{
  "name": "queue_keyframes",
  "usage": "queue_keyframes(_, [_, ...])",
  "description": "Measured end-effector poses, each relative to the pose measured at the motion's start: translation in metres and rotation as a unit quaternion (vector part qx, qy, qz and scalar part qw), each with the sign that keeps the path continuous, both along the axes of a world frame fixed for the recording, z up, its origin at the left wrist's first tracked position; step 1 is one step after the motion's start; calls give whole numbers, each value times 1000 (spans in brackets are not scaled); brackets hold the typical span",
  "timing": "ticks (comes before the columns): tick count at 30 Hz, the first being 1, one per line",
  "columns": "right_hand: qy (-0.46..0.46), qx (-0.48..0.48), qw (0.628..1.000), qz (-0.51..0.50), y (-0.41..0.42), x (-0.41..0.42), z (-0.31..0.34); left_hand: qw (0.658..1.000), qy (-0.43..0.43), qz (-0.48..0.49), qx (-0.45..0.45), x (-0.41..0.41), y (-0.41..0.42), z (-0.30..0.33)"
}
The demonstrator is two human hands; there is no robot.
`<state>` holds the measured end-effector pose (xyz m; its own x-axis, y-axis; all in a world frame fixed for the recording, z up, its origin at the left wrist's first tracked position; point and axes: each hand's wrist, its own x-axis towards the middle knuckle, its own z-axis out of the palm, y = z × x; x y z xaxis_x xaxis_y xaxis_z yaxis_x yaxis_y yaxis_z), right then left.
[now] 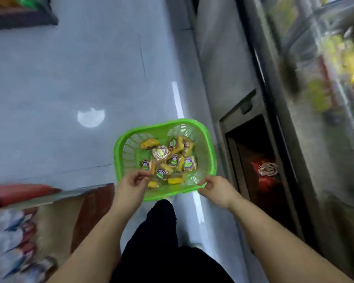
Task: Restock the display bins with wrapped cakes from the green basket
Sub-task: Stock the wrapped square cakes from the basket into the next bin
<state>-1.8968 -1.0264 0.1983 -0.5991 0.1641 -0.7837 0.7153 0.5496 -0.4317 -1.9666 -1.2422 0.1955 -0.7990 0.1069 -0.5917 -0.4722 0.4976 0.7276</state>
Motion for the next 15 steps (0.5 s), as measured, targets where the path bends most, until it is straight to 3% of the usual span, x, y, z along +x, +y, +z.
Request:
queue_keyframes(3, [-56,74,996,-9,8,-18,-64,993,-34,-47,-108,-16,-29,-60])
queue_keyframes(6, [-17,149,986,-75,21,-37,-126,969,-3,-102,-223,-33,-58,-122])
queue_keyframes(8, [-26,181,979,-88,37,-47,-167,955,-27,-104,-275,-46,-73,-163])
queue_keyframes(11, [-43,136,977,-156,57,-56,-224,953,-125,-41,-274,-59,-82,-218])
queue_keyframes(15, [-22,115,966,-230,74,-59,-255,940,-156,47,-301,-67,-87,-257])
